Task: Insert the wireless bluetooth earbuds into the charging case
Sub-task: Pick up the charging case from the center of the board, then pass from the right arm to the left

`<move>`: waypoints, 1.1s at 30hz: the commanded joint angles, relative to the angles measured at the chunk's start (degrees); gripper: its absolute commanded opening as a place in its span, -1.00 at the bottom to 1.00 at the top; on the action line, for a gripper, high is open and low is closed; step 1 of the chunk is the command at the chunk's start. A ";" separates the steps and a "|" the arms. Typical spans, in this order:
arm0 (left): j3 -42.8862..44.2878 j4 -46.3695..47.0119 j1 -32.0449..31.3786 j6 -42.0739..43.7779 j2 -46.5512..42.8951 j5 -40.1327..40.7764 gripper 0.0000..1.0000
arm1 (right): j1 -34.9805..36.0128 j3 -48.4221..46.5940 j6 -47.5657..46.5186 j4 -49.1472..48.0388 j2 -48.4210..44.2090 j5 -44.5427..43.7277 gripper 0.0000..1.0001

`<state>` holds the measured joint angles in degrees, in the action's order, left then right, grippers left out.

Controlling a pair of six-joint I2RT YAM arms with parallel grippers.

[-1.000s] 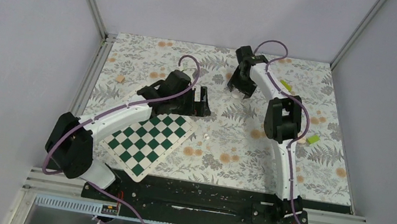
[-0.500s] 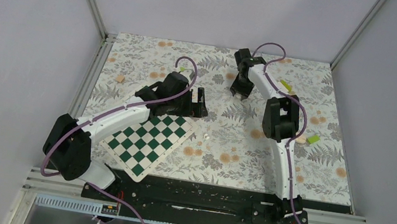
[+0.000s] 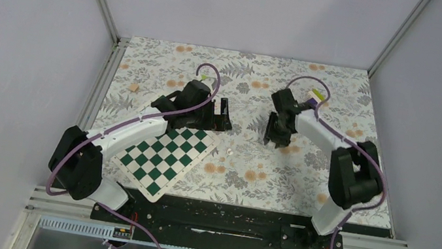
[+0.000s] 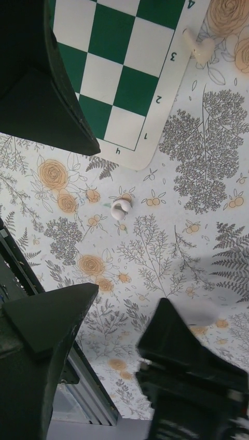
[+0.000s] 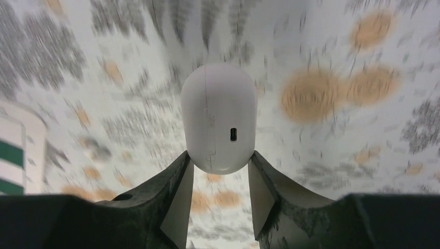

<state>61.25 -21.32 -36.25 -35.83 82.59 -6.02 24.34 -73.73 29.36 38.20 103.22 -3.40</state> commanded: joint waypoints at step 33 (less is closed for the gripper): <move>3.30 -0.59 4.75 -1.58 2.15 -11.33 0.94 | 11.76 24.10 1.36 -7.70 -16.35 -16.19 0.57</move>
<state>62.63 -22.85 -31.38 -38.20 86.30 -13.45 38.20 -50.35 28.01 28.32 90.45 -12.25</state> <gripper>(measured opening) 0.967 0.785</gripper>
